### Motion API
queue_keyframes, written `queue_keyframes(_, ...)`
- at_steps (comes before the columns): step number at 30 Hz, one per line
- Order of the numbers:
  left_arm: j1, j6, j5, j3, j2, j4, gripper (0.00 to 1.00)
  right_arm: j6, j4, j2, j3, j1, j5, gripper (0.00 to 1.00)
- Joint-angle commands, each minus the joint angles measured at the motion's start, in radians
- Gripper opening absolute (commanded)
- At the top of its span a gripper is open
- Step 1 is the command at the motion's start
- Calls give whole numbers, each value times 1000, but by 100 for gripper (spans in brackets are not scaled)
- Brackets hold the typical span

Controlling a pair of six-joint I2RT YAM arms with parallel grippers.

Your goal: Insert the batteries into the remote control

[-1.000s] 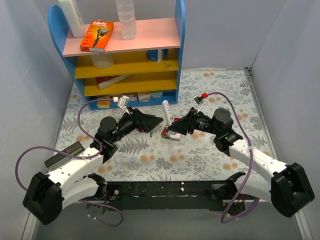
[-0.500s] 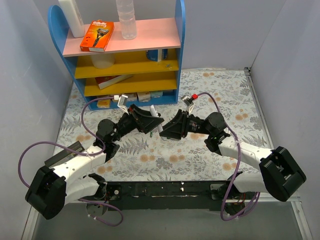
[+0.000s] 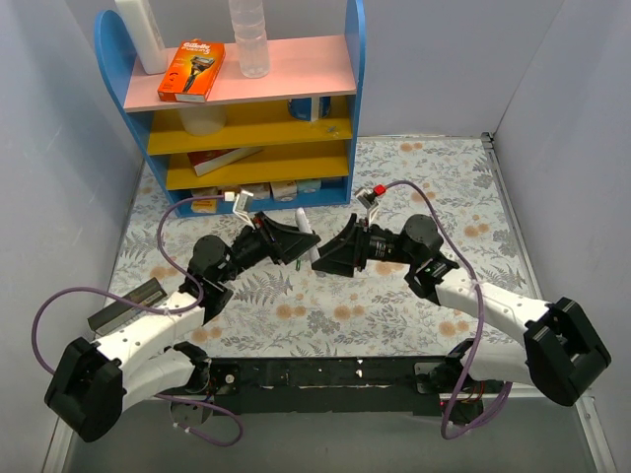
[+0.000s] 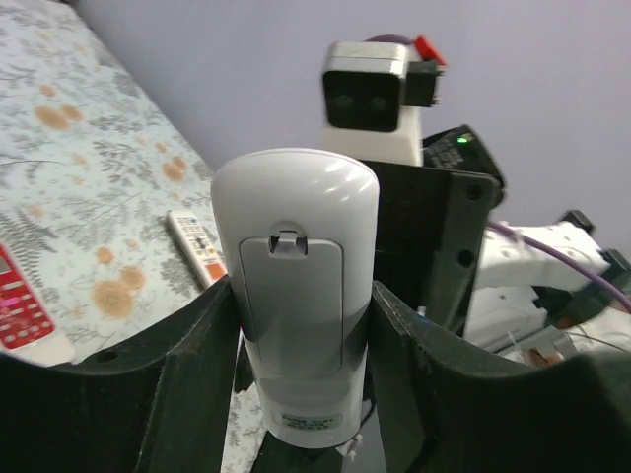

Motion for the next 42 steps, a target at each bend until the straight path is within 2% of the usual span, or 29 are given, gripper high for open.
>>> queue_keyframes(1,-1,213,-120,83,-65,-301,3,-215,-371,-82,129,4,116,85)
queue_keyframes(2,-1,253,-136,98,-66,-414,2,-272,-496,-91,149,5,141,86)
queue_keyframes(5,-1,403,-185,149,-66,-573,0,-339,-640,-106,246,4,227,87)
queue_keyframes(11,-45,628,-237,200,-62,-742,0,-378,-891,-65,415,8,444,87)
queue_keyframes(21,-131,753,-286,252,-25,-851,0,-298,-1036,142,597,54,481,86)
queue_keyframes(30,-138,764,-311,266,9,-868,0,-248,-1059,236,622,125,465,77)
queue_keyframes(33,-138,769,-305,267,15,-871,0,-235,-1039,239,607,132,454,67)
queue_keyframes(34,-138,769,-298,267,15,-872,0,-234,-1030,237,598,132,449,56)
queue_keyframes(36,-138,764,-289,264,11,-871,2,-235,-1017,228,594,131,449,42)
queue_keyframes(37,-138,759,-282,254,6,-869,9,-238,-1011,225,593,129,451,28)
queue_keyframes(39,-138,741,-274,240,-6,-863,21,-245,-1014,216,597,129,455,17)
queue_keyframes(40,-138,732,-272,223,-21,-860,31,-249,-1011,213,596,128,454,9)
queue_keyframes(41,-138,723,-269,217,-31,-857,43,-251,-1011,210,593,125,449,5)
queue_keyframes(42,-138,707,-268,208,-40,-859,49,-254,-1008,202,588,119,446,2)
